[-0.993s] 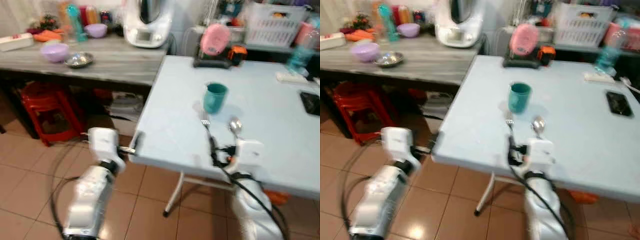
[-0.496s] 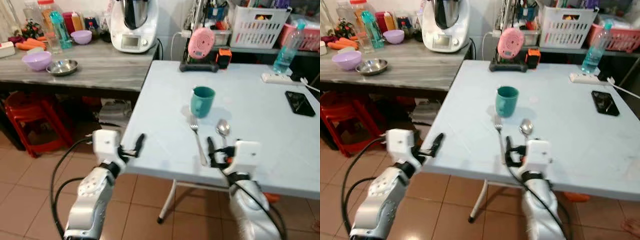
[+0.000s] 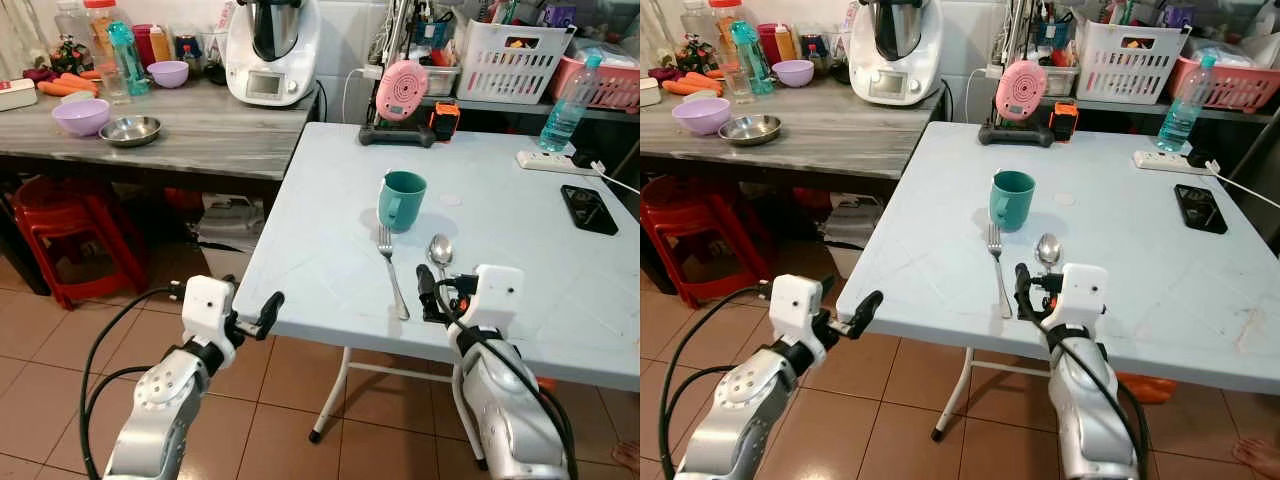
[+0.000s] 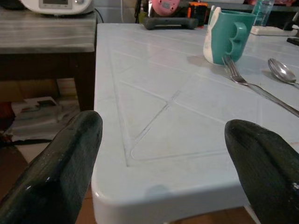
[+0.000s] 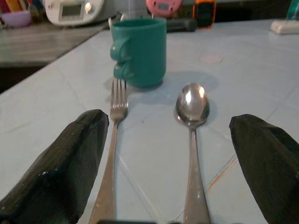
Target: Setting the table
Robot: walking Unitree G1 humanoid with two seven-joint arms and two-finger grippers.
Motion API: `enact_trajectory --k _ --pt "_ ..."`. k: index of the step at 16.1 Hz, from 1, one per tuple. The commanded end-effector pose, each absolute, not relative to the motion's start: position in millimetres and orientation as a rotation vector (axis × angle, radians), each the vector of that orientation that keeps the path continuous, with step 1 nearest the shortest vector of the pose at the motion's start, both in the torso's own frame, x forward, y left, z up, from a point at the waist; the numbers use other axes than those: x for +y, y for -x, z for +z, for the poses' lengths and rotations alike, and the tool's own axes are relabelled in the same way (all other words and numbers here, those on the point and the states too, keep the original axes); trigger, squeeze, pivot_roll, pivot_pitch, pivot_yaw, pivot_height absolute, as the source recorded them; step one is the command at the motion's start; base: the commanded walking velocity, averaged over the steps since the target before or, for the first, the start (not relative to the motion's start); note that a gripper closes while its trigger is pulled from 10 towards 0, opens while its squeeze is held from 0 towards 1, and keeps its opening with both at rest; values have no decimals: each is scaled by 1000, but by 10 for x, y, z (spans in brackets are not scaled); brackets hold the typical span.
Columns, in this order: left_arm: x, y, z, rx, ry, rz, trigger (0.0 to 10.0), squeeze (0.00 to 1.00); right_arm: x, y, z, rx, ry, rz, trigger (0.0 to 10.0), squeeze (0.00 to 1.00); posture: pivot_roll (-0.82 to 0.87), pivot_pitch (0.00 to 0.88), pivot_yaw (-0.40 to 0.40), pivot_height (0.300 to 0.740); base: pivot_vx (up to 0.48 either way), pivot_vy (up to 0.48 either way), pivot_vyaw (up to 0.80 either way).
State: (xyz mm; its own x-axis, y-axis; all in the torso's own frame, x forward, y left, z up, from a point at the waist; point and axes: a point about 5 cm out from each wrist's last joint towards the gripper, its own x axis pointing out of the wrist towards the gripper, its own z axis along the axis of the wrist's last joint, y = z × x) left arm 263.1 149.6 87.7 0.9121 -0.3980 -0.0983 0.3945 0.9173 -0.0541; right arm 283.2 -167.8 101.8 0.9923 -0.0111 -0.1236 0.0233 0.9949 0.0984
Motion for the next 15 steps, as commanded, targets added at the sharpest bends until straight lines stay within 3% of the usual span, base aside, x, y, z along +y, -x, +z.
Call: enact_trajectory --k 1,10,15 --pt "1480 -2616 907 91 24 -440 10000 0 -1680 -2916 1065 126 -97 11 10000 0 0 3 -9 740 0 0 0" --pt "1520 -2483 933 74 22 -469 10000 0 -1466 -3401 1073 257 -82 165 10000 0 43 58 10 740 0 0 0" --pt "1441 -2330 1020 60 59 -630 10000 0 -1432 -3547 1045 327 -80 180 10000 0 67 92 6 740 0 0 0"
